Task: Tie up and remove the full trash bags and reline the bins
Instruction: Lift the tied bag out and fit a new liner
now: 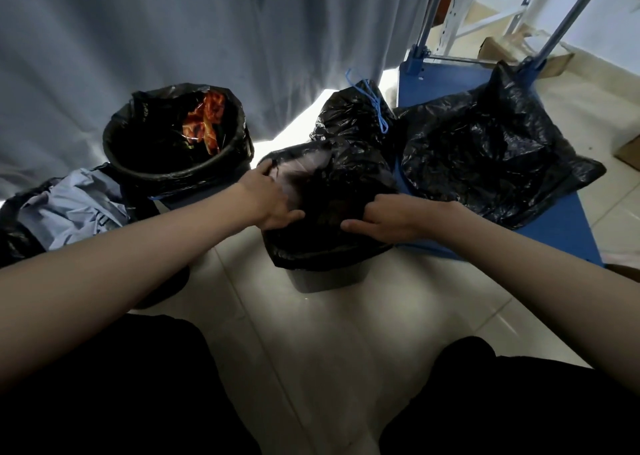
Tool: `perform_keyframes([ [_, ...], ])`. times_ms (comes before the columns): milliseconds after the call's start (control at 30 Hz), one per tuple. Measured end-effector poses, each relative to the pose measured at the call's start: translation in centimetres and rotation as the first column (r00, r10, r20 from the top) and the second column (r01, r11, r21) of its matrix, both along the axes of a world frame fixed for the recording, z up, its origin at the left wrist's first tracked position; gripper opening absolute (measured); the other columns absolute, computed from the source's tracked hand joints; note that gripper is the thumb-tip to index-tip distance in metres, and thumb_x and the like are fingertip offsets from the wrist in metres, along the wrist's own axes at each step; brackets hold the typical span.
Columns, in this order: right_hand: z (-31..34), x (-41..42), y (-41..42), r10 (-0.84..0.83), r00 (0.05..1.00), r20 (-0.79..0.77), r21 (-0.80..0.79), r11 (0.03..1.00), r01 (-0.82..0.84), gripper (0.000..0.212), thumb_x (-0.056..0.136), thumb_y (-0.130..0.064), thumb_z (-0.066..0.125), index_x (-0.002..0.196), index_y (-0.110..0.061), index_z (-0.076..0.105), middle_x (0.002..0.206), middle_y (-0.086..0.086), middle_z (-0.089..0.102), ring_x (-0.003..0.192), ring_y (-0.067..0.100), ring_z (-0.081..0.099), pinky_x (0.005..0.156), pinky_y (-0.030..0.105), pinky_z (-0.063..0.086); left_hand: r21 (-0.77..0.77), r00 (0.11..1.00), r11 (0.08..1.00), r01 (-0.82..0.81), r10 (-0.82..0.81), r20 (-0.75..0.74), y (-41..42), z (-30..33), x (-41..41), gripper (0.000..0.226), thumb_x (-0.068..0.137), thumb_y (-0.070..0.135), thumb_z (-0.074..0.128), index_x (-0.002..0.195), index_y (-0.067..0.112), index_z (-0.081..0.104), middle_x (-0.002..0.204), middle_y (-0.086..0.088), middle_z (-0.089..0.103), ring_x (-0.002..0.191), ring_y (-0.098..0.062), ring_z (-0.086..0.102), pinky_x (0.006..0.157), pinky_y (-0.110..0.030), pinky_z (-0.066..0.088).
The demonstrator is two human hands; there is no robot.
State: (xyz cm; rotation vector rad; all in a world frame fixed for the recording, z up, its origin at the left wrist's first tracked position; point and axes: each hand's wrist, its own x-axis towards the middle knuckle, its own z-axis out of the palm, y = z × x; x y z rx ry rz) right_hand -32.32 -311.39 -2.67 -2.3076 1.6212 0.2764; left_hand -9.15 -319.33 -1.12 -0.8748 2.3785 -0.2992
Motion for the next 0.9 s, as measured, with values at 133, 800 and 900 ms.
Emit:
perform_keyframes([
  [133, 0.6, -1.7, -0.8, 0.135, 0.991, 0.008, -0.422, 0.899, -0.118, 0.045, 0.100, -0.041, 0.038, 0.083, -0.015, 0.069, 0.085, 0.007, 0.068, 0.088, 0.028, 0.064, 0.082, 0.038, 0.047, -0.184, 0.896, 0.939, 0.292, -0.335, -0.291, -1.5, 0.3, -0.2, 0.042, 0.096, 0.042, 0.031, 0.115, 0.023, 0.064, 0.128, 0.001, 0.059, 0.122, -0.017, 0.051, 0.111, -0.036, 0.029],
  [800, 1.4, -2.2, -0.7, -0.209, 0.914, 0.349, -0.419, 0.837, 0.352, 0.025, 0.091, -0.015, 0.056, 0.117, -0.012, 0.056, 0.119, 0.009, 0.048, 0.100, 0.031, 0.053, 0.079, 0.045, 0.049, -0.161, 0.778, 0.955, -0.248, 0.098, -0.620, -3.5, 0.3, -2.9, 0.047, 0.090, 0.034, 0.062, 0.129, 0.011, 0.048, 0.127, -0.011, 0.048, 0.114, -0.032, 0.051, 0.091, -0.043, 0.044],
  [900, 1.6, -1.5, -1.3, -0.370, 0.873, 0.318, -0.249, 0.856, 0.453, 0.043, 0.092, -0.009, 0.051, 0.133, -0.018, 0.041, 0.123, 0.009, 0.045, 0.099, 0.038, 0.056, 0.080, 0.050, 0.050, -0.027, 0.754, 0.924, -0.380, 0.293, -0.589, -4.8, 0.2, -2.7, 0.043, 0.086, 0.025, 0.070, 0.123, 0.008, 0.056, 0.122, -0.014, 0.057, 0.115, -0.033, 0.051, 0.092, -0.043, 0.046],
])
